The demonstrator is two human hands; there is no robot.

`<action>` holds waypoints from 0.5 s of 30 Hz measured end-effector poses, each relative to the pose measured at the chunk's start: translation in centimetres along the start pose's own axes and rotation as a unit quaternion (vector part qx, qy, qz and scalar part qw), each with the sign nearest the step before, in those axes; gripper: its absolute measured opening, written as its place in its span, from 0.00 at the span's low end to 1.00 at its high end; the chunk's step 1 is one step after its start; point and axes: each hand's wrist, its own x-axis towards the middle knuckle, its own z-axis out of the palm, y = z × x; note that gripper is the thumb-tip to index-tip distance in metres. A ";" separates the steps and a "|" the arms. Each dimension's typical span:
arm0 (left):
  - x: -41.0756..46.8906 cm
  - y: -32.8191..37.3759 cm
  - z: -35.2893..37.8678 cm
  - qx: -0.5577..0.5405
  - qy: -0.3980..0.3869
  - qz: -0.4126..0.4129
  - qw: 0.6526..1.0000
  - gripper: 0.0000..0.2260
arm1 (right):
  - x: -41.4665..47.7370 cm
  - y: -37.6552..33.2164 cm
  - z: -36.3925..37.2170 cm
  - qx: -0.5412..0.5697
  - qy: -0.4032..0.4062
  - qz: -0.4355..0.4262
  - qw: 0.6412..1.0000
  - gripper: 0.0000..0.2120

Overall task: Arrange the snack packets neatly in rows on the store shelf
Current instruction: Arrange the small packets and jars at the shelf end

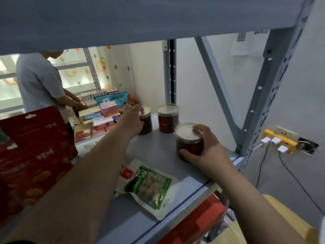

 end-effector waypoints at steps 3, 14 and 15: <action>2.0 0.3 0.9 -0.023 -0.026 0.013 0.999 0.27 | 0.9 0.8 -0.2 -0.016 0.022 0.013 1.000 0.37; 5.7 1.0 2.9 -0.029 -0.059 0.058 0.996 0.30 | 4.2 1.6 1.3 -0.017 -0.014 0.063 0.998 0.48; 5.7 1.1 2.8 -0.026 -0.061 0.059 0.996 0.30 | 4.2 1.6 1.2 -0.020 -0.015 0.069 0.997 0.49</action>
